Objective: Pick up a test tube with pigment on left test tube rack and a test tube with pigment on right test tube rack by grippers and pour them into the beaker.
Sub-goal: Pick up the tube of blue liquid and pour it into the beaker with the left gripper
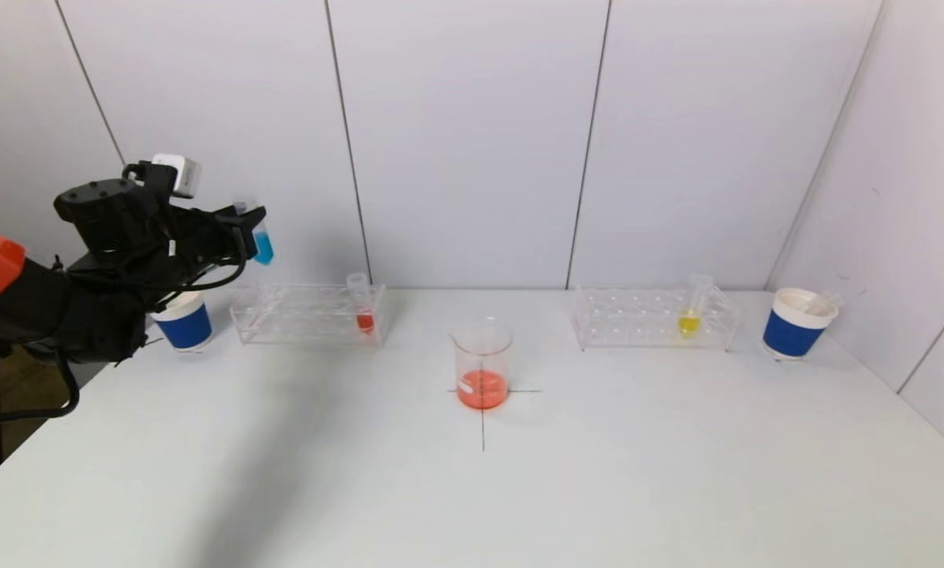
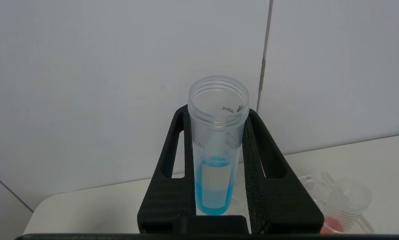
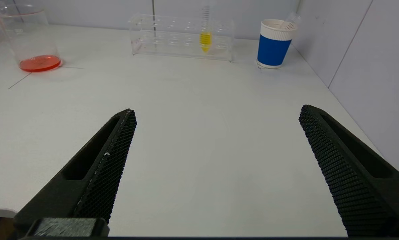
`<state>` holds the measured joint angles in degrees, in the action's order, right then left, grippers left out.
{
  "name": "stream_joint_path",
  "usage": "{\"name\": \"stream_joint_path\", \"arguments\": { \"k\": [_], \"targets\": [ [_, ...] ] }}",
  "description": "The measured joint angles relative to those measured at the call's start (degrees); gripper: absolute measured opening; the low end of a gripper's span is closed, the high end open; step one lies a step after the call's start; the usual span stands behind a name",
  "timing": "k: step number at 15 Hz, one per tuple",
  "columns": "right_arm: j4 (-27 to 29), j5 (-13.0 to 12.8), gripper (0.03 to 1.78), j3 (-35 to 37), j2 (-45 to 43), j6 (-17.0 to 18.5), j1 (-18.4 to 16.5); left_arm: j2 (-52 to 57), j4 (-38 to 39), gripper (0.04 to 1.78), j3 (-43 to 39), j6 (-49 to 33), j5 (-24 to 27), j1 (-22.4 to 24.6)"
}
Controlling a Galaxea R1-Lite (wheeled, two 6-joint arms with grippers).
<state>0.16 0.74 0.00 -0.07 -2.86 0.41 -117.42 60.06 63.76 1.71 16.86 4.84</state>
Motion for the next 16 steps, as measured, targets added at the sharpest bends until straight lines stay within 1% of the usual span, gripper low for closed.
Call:
{"name": "stream_joint_path", "arguments": {
  "k": [5, 16],
  "targets": [
    [0.0, 0.0, 1.77, 0.0, 0.0, 0.0, 0.0, 4.2, -6.5, 0.43, 4.2, 3.6, -0.1, -4.4],
    [0.0, 0.0, 1.77, 0.0, 0.0, 0.0, 0.0, 8.0, -11.6, 0.43, 6.4, 14.4, -1.7, -16.4]
  ]
}}
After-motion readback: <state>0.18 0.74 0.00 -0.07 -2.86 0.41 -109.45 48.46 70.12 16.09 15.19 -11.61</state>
